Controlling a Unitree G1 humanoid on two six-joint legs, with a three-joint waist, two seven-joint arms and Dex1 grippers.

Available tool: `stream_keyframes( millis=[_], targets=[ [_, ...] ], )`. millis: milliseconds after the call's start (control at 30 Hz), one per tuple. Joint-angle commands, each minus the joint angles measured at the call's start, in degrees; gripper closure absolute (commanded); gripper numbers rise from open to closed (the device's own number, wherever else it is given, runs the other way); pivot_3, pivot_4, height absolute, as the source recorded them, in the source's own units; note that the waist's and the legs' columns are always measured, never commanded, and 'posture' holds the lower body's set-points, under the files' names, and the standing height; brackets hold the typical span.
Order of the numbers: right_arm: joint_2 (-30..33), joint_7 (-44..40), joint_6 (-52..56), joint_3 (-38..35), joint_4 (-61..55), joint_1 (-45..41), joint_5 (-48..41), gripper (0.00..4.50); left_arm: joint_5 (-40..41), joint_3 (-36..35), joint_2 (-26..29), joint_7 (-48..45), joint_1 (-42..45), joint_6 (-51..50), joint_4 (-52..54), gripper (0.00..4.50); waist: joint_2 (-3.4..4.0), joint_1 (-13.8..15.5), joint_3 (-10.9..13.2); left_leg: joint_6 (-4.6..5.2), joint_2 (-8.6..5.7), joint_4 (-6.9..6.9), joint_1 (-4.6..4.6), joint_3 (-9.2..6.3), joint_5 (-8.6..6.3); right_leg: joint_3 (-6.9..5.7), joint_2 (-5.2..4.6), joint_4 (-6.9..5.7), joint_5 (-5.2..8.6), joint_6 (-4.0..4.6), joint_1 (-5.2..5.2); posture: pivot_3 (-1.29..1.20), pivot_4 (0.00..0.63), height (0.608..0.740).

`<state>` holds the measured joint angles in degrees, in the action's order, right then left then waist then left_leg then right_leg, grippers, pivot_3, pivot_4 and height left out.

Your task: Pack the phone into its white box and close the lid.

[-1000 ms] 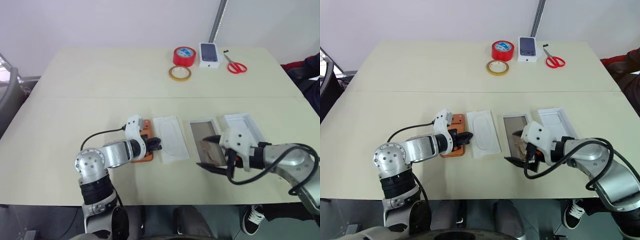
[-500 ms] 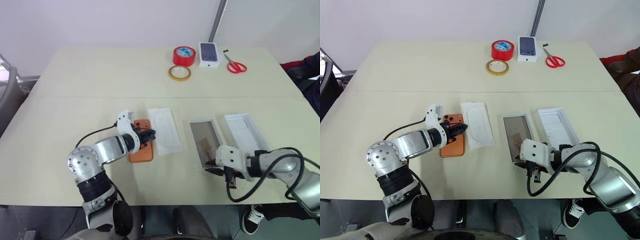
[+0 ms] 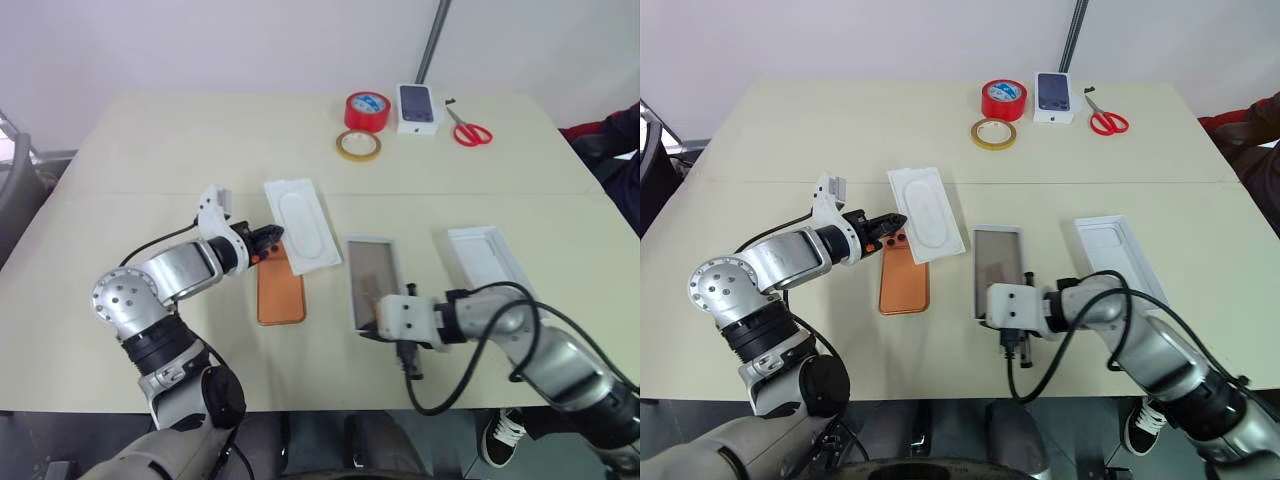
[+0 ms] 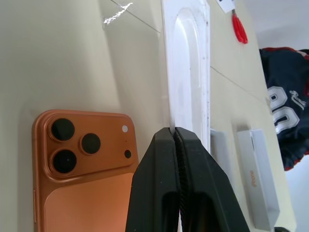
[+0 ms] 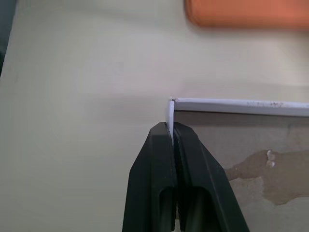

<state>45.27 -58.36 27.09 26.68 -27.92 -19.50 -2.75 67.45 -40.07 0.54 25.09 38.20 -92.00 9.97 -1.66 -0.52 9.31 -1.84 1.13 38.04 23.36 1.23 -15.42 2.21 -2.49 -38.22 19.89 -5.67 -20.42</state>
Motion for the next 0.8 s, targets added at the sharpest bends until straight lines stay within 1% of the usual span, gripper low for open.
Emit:
stream_keyframes(
  millis=[33,100,133,167,200,233,300,367,467,533,633,800],
  targets=[
    [-2.7,1.0,0.4,1.8,2.4,-2.9,2.9,4.43,3.7,0.4,0.2,1.3,1.4,-0.5,0.8,4.50,-0.01,0.1,0.0,0.00,0.00,0.00,0.00,-0.01,0.00,-0.01,-0.01,0.00,0.00,0.00,0.00,0.00,0.150,0.725],
    [-3.7,1.2,1.1,1.7,3.6,-3.5,3.2,4.43,4.7,0.5,0.0,2.2,1.4,-0.5,0.9,4.50,-0.01,0.1,0.0,0.00,-0.03,0.01,0.01,-0.01,0.00,-0.03,-0.05,0.00,0.00,0.00,0.00,0.00,0.150,0.725],
    [-3.8,0.8,1.8,1.1,3.4,-3.4,2.6,3.88,5.3,0.5,-0.1,2.7,1.3,-0.5,0.9,4.50,-0.01,0.1,0.0,0.00,-0.04,0.01,0.01,-0.01,0.00,-0.03,-0.06,0.00,0.00,0.00,0.00,0.00,0.150,0.725],
    [-3.8,0.5,2.4,0.3,2.7,-3.1,1.7,3.61,5.9,0.7,-0.2,3.2,1.2,-0.3,0.9,4.50,-0.01,0.1,0.0,0.00,-0.05,0.01,0.01,-0.02,0.00,-0.03,-0.07,0.00,0.00,0.00,0.00,0.00,0.150,0.725],
    [-3.9,0.5,3.1,-0.9,1.9,-2.8,0.6,3.15,6.8,0.9,-0.3,3.8,1.0,0.0,0.8,4.50,-0.01,0.0,0.0,0.00,-0.05,0.00,0.01,-0.02,0.00,-0.04,-0.08,0.00,0.00,0.00,0.00,0.00,0.150,0.725],
    [-4.0,0.9,3.8,-2.7,1.1,-2.5,-0.5,2.55,7.7,1.3,-0.6,4.4,0.9,0.3,0.7,4.50,-0.01,0.0,0.0,0.00,-0.05,0.00,0.01,-0.02,0.00,-0.04,-0.08,0.00,0.00,0.00,0.00,0.00,0.150,0.725],
    [-2.7,1.1,5.1,-7.4,-0.7,-0.8,-3.1,1.56,10.1,2.9,-1.9,6.3,0.2,0.8,0.7,4.50,-0.01,0.1,0.0,0.01,-0.05,0.00,0.02,-0.03,0.00,-0.04,-0.08,0.00,0.00,0.00,0.00,0.00,0.150,0.725],
    [-0.7,0.4,6.1,-11.3,-2.2,0.9,-5.2,1.56,12.6,4.9,-2.8,8.1,-0.8,1.4,0.8,4.50,-0.01,0.3,0.0,0.01,-0.07,0.00,0.04,-0.04,-0.01,-0.05,-0.11,0.00,0.00,0.00,0.01,0.00,0.150,0.725],
    [3.3,-0.3,6.8,-17.4,-2.8,4.0,-7.2,1.56,16.3,10.3,-4.1,11.3,-4.3,2.1,1.2,4.50,0.00,0.3,0.0,0.03,-0.11,0.00,0.04,-0.04,-0.02,-0.05,-0.15,0.03,-0.01,-0.01,0.02,0.00,0.150,0.725],
    [4.7,0.1,6.6,-19.6,-2.3,5.1,-7.7,1.56,18.9,13.7,-3.7,13.6,-6.2,4.0,1.1,4.50,-0.01,0.0,0.0,0.04,-0.12,-0.02,0.04,-0.04,-0.02,-0.04,-0.16,0.04,-0.01,-0.01,0.02,0.00,0.150,0.725],
    [5.6,0.6,6.0,-21.0,-1.3,5.8,-7.7,1.56,22.4,18.5,-2.4,16.6,-8.4,7.2,0.5,4.50,0.01,-0.2,0.0,0.04,-0.09,-0.03,0.03,-0.04,-0.02,-0.02,-0.11,-0.01,-0.01,0.00,0.00,0.00,0.150,0.725],
    [5.8,1.5,5.1,-20.9,-0.5,5.8,-7.1,1.56,29.0,26.3,2.2,19.7,-10.7,13.3,0.0,4.50,0.01,-0.1,0.0,0.06,-0.11,-0.02,0.00,-0.04,0.00,-0.01,-0.12,-0.04,-0.01,0.00,0.02,0.00,0.150,0.725]
  ],
)
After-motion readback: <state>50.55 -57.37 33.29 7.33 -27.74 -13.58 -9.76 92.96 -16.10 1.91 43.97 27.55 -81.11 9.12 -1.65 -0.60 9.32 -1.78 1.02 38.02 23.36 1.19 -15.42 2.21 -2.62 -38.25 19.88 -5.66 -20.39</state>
